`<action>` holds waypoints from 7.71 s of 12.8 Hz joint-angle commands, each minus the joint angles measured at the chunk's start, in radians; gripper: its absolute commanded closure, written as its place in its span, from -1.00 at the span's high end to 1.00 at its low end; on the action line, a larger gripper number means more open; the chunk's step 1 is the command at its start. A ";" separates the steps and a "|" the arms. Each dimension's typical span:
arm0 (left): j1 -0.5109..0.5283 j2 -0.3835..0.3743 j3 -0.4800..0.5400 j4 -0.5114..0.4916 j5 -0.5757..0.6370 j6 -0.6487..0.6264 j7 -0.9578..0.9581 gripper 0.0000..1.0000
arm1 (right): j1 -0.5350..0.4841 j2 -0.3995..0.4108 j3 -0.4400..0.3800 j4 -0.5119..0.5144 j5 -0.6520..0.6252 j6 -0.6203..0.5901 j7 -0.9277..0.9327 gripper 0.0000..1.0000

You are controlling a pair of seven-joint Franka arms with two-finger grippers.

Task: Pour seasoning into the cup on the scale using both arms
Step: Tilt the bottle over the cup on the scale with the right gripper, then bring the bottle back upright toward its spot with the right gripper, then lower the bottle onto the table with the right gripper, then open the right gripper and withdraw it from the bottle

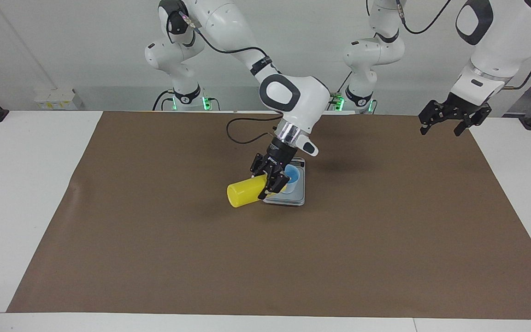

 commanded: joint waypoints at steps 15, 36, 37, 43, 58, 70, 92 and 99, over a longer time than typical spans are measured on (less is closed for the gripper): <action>0.005 -0.026 -0.005 -0.022 -0.009 0.007 0.006 1.00 | -0.074 -0.175 0.012 -0.202 -0.084 0.189 0.111 -1.00; -0.037 -0.038 -0.015 -0.016 0.011 -0.038 -0.060 1.00 | -0.644 -0.334 0.012 -0.257 1.344 0.038 -0.432 -1.00; -0.034 -0.035 -0.015 -0.005 0.013 -0.039 -0.059 1.00 | -0.661 -0.337 0.009 -0.260 1.418 0.025 -0.430 -1.00; -0.030 -0.035 -0.010 0.000 0.022 -0.044 -0.054 1.00 | -0.770 -0.349 0.009 -0.416 1.735 0.094 -0.694 -1.00; -0.030 -0.047 -0.010 -0.028 0.020 -0.024 -0.050 1.00 | -0.772 -0.226 0.009 -0.599 2.351 0.188 -1.259 -0.29; -0.030 -0.049 -0.010 -0.030 0.020 -0.035 -0.057 1.00 | -0.787 -0.312 -0.001 -0.596 1.985 0.182 -1.207 1.00; -0.030 -0.049 -0.010 -0.030 0.020 -0.035 -0.057 1.00 | -0.695 -0.427 0.018 -0.142 1.187 -0.014 -0.064 1.00; -0.029 -0.049 -0.010 -0.030 0.020 -0.035 -0.057 1.00 | -0.635 -0.467 0.020 -0.052 1.081 -0.201 0.768 1.00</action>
